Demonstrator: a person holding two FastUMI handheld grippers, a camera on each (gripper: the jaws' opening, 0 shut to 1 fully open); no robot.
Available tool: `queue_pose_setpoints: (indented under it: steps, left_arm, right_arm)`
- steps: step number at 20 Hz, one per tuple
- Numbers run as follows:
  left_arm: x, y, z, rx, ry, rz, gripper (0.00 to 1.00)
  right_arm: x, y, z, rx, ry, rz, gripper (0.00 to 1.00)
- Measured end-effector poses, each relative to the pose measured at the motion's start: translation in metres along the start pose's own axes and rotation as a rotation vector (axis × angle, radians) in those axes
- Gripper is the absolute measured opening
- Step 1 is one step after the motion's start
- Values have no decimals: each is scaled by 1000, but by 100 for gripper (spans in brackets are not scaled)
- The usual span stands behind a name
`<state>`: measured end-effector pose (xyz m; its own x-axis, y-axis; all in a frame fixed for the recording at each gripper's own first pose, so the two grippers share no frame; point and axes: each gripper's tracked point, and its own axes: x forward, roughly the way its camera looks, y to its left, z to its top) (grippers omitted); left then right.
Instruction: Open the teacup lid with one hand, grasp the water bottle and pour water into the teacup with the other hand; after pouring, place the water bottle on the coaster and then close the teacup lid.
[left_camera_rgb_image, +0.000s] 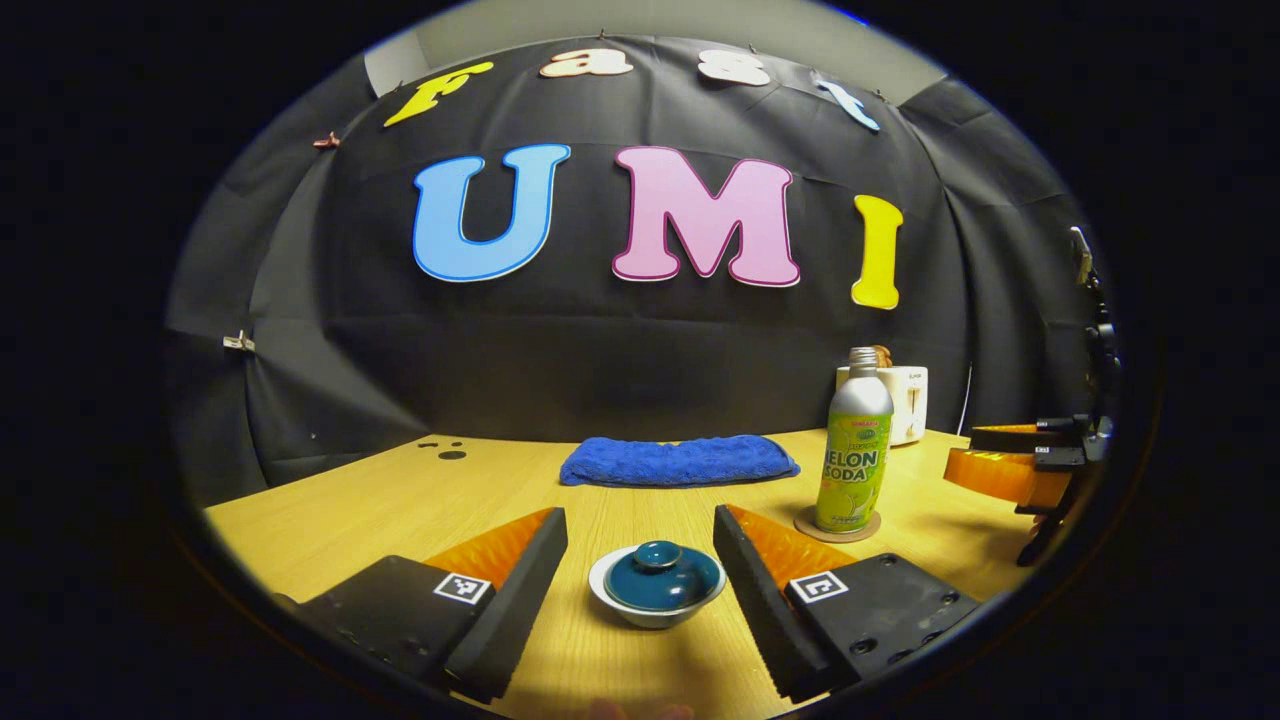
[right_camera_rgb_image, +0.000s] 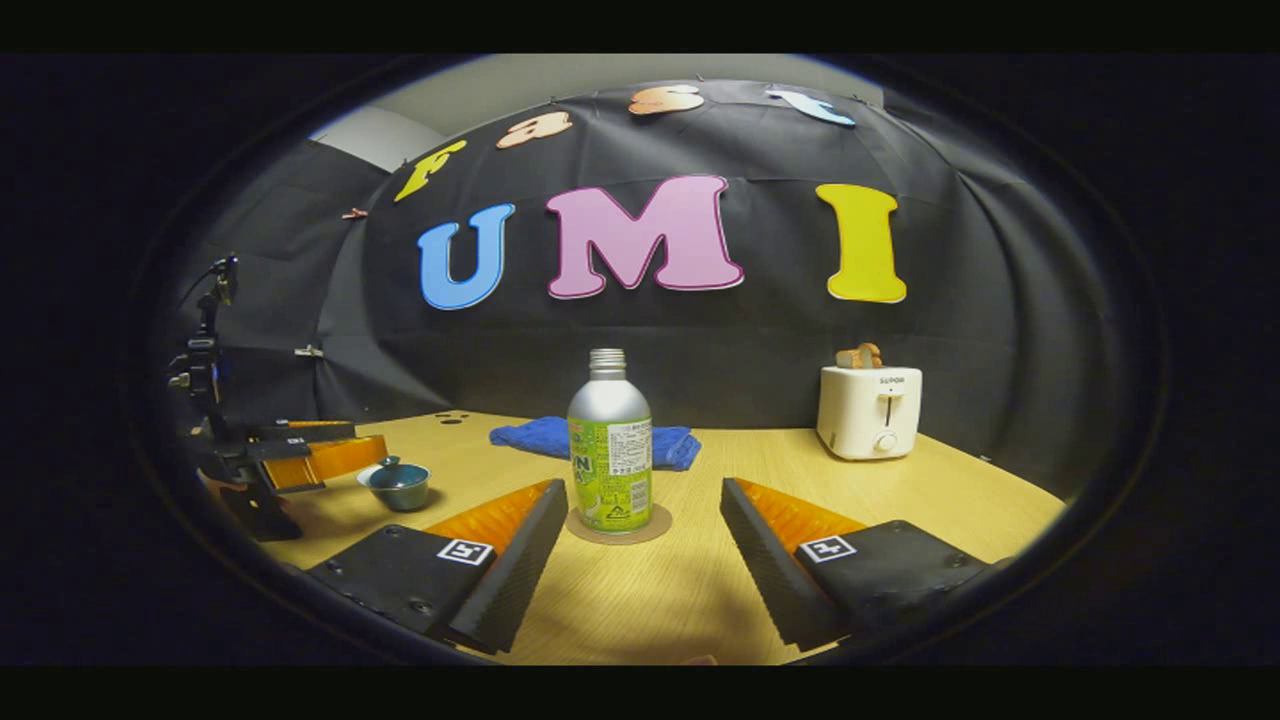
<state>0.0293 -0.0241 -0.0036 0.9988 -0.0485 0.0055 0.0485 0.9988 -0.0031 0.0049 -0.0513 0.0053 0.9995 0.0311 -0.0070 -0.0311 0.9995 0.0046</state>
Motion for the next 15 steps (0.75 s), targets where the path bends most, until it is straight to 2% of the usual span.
queue_pose_setpoints:
  steps: [9,13,15]
  left_arm:
    - [0,1,0,1,-1,13,94]
    - [1,-11,1,2,-3,-39,95]
    - [2,-10,1,2,-4,-41,94]
  right_arm:
    - [0,0,0,0,0,0,95]
    - [-2,-3,0,-2,0,-16,95]
    - [-4,-1,-1,-2,-1,-13,95]
